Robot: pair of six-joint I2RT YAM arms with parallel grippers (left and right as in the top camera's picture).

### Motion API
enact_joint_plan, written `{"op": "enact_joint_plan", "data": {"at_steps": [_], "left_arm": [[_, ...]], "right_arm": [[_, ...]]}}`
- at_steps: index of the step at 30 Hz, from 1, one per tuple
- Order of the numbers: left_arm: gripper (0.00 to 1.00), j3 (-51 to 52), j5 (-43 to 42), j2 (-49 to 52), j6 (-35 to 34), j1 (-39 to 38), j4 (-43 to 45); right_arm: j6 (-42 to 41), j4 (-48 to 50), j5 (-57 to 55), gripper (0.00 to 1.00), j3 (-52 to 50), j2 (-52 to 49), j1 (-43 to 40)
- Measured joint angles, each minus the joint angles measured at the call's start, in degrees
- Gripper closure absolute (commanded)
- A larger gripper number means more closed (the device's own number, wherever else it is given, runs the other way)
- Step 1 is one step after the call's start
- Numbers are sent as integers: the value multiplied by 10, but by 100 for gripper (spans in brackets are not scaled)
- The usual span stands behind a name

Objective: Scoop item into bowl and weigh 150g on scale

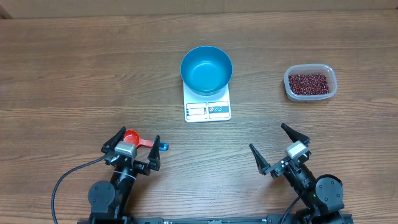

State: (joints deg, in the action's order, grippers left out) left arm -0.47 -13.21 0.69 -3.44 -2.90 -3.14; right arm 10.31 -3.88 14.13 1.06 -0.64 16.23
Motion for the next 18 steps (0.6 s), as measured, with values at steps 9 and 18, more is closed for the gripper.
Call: {"op": "enact_joint_plan", "data": {"at_steps": [9, 18], "left_arm": [[0, 0, 0, 0, -2, 0, 0], [0, -14, 0, 0, -108, 0, -36]], "right_arm": [[0, 0, 0, 0, 0, 0, 0], [0, 0, 0, 0, 0, 0, 0]]}}
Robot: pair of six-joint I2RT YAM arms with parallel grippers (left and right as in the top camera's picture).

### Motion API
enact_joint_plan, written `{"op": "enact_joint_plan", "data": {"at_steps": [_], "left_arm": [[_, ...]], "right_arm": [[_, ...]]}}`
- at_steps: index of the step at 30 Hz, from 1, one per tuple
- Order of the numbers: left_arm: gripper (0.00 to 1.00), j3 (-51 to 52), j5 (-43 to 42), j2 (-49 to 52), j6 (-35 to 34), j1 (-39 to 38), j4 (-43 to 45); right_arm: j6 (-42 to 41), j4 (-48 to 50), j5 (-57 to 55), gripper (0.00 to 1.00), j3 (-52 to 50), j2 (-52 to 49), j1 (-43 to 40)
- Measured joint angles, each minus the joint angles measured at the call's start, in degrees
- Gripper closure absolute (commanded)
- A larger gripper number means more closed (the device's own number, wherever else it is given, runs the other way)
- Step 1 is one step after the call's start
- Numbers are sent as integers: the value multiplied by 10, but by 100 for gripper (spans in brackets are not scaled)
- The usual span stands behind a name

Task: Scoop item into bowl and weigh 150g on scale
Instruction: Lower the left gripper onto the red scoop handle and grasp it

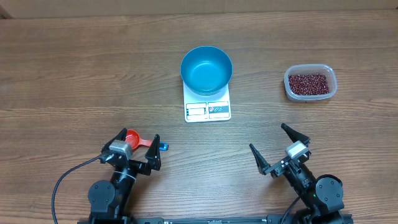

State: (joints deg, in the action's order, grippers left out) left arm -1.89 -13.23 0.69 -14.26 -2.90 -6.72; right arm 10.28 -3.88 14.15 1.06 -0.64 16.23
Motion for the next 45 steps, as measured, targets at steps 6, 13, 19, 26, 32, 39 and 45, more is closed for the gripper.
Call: {"op": "enact_joint_plan", "data": {"at_steps": [6, 13, 19, 26, 32, 39, 45], "left_arm": [[0, -101, 26, 10, -26, 0, -138], [0, -319, 88, 107, -34, 0, -261], [0, -447, 110, 238, -37, 0, -355], [0, -468, 98, 363, -37, 0, -372], [0, -468, 84, 442, -37, 0, -369], [0, -468, 78, 521, -37, 0, -366], [0, -468, 75, 574, -98, 0, -385]], "right_arm": [[0, 0, 0, 0, 0, 0, 0], [0, 0, 0, 0, 0, 0, 0], [0, 0, 0, 0, 0, 0, 0], [0, 0, 0, 0, 0, 0, 0], [0, 0, 0, 0, 0, 0, 0], [0, 0, 0, 0, 0, 0, 0], [0, 0, 0, 0, 0, 0, 0]]}}
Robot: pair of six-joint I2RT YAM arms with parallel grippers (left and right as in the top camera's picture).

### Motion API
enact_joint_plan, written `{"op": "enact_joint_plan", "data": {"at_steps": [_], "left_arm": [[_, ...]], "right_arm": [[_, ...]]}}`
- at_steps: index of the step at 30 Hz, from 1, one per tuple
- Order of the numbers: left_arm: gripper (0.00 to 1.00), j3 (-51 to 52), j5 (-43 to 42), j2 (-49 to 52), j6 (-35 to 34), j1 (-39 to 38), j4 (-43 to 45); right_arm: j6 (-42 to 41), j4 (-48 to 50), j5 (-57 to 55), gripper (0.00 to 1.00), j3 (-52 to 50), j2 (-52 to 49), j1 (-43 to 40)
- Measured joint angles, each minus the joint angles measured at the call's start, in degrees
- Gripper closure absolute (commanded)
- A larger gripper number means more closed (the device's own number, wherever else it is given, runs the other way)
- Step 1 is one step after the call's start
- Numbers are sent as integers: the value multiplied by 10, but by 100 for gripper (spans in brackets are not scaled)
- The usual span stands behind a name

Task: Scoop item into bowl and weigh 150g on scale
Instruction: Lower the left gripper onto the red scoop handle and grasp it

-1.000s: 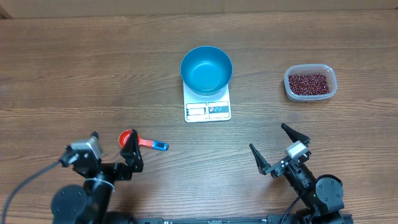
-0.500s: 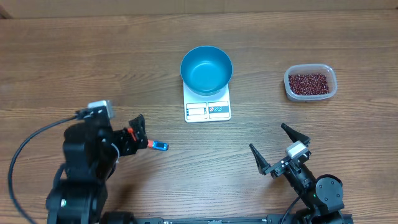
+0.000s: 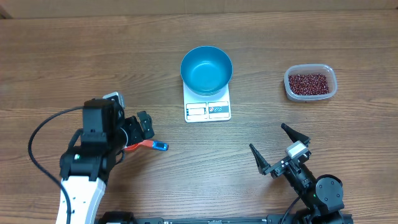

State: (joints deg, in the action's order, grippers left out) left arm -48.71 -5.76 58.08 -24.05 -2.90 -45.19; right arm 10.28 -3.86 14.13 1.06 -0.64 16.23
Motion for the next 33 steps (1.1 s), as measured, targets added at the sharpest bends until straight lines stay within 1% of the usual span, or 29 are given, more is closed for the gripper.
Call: {"op": "enact_joint_plan", "data": {"at_steps": [4, 6, 12, 15, 17, 21, 27, 33], "left_arm": [[0, 0, 13, 41, -77, -1, -17], [0, 0, 16, 58, -101, -6, -17], [1, 12, 24, 84, -138, -44, -19], [4, 41, 35, 87, -166, -63, 17], [8, 56, 40, 89, -191, -70, 48], [11, 60, 50, 101, -226, -73, 79], [9, 60, 41, 170, -276, -73, 80], [8, 61, 26, 233, -301, -73, 62]], "right_arm": [[0, 0, 0, 0, 0, 0, 0], [0, 0, 0, 0, 0, 0, 0], [0, 0, 0, 0, 0, 0, 0], [0, 0, 0, 0, 0, 0, 0], [0, 0, 0, 0, 0, 0, 0], [0, 0, 0, 0, 0, 0, 0], [0, 0, 0, 0, 0, 0, 0], [0, 0, 0, 0, 0, 0, 0]]}}
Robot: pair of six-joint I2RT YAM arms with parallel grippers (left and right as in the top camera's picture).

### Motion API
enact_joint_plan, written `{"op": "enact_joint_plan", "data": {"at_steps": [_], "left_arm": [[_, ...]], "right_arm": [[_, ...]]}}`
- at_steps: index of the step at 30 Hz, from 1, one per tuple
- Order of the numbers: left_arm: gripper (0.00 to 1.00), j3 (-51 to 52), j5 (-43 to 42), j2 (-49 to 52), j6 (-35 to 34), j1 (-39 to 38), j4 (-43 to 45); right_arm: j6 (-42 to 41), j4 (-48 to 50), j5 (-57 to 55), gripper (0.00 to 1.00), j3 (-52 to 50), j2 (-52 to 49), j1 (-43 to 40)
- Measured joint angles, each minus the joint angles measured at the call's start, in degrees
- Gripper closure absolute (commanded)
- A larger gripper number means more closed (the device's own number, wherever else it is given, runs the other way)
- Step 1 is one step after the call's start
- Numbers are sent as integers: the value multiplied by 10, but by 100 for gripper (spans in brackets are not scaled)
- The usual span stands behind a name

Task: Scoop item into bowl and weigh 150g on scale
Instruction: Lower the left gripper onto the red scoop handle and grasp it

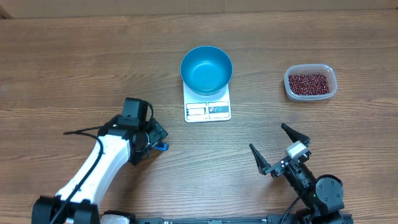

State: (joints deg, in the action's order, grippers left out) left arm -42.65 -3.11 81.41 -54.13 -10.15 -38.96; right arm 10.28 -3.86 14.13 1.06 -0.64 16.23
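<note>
The blue bowl (206, 68) stands on the white scale (208, 111) at the table's middle back. Dark red beans fill a clear tub (310, 83) at the right. The red scoop lies left of the scale, almost wholly covered by my left gripper (151, 143); only the blue end of its handle (163, 147) shows. That gripper is reaching down over the scoop, its fingers apart on either side of the handle. My right gripper (277, 149) stands open near the front right, holding nothing.
The left arm's white link (93, 171) and its cable (81, 132) stretch across the front left. The right arm's base (323, 193) sits at the front edge.
My left arm has swung right and lower, so its gripper has gone from just left of the scoop to directly over it. The right arm, bowl and tub are unchanged.
First, both grippers rested open at the front, the red scoop lying just behind the left one. The left gripper then tilted slightly, later stood raised to the scoop's left, and now covers the scoop. The right arm has stayed still throughout.
</note>
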Motion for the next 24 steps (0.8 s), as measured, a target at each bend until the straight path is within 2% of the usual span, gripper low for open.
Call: {"op": "enact_joint_plan", "data": {"at_steps": [5, 7, 10, 13, 24], "left_arm": [[10, 0, 0, 34, -17, 0, 14], [14, 0, 0, 47, -23, 0, 23], [26, -1, 5, 69, -37, 0, 30], [32, -12, 12, 82, -45, 0, 23], [32, -94, 21, 164, -57, 0, -52]], "right_arm": [[0, 0, 0, 0, 0, 0, 0], [0, 0, 0, 0, 0, 0, 0], [0, 0, 0, 0, 0, 0, 0], [0, 0, 0, 0, 0, 0, 0], [0, 0, 0, 0, 0, 0, 0]]}}
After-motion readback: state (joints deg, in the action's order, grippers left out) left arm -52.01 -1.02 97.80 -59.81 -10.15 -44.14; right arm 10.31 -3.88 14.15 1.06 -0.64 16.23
